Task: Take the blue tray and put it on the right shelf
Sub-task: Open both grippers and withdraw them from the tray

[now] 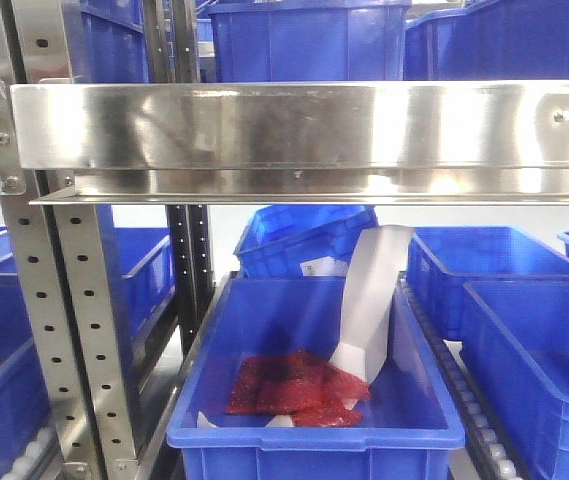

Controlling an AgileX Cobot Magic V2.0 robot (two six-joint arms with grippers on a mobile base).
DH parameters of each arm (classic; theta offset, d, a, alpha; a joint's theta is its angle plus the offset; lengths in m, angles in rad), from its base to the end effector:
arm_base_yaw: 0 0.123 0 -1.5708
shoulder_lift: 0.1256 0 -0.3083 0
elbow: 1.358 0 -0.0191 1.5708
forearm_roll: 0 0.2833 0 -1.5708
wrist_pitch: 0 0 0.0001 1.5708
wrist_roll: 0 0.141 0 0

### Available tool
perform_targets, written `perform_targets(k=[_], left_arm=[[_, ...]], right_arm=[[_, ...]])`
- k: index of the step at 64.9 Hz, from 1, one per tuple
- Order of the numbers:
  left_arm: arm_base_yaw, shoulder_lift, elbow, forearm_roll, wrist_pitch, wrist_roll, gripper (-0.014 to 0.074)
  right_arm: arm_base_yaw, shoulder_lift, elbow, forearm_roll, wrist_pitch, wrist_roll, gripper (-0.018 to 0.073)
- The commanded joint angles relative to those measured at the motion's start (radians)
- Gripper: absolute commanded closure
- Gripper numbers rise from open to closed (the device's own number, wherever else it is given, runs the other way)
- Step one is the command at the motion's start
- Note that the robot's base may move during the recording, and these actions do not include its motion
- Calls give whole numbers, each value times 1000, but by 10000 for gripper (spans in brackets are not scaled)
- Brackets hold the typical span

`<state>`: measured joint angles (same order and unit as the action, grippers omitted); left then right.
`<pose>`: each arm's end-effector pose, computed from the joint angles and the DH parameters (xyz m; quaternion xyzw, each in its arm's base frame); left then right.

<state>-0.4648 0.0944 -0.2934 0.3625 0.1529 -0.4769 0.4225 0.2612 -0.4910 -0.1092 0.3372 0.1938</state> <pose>0.0972 -0.0402 0.3086 0.0927 0.6482 -0.2002 0.7288 0.1103 0.0440 0.3431 -0.1054 0.7057 0.1653 0.6808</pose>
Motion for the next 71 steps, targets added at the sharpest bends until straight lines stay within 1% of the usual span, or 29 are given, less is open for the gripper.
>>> perform_targets(k=[1, 6, 25, 37, 44, 50, 62, 68, 71], left_arm=[[-5, 1, -26, 4, -96, -8, 645], [-5, 1, -26, 4, -114, -8, 645], [-5, 1, -26, 4, -114, -8, 645], [-5, 1, -26, 4, -114, -8, 645], [-5, 1, -26, 4, -114, -8, 645], [-5, 1, -26, 4, -114, -8, 645], [-5, 1, -26, 4, -114, -8, 645], [-5, 1, -26, 4, -114, -8, 645], [-5, 1, -26, 4, -114, -8, 645]], right_arm=[[-3, 8, -28, -19, -84, -8, 522], [-3, 8, -28, -19, -82, -8, 522], [-3, 8, -28, -18, -84, -8, 522], [-3, 7, 10, -13, -97, -8, 522], [-16, -8, 78, -13, -181, -8, 522], [-86, -49, 175, -13, -275, -20, 522], [-308, -128, 375, 45, -373, -22, 522], [-393, -159, 457, 46, -426, -27, 522], [-418, -172, 487, 57, -461, -50, 522]])
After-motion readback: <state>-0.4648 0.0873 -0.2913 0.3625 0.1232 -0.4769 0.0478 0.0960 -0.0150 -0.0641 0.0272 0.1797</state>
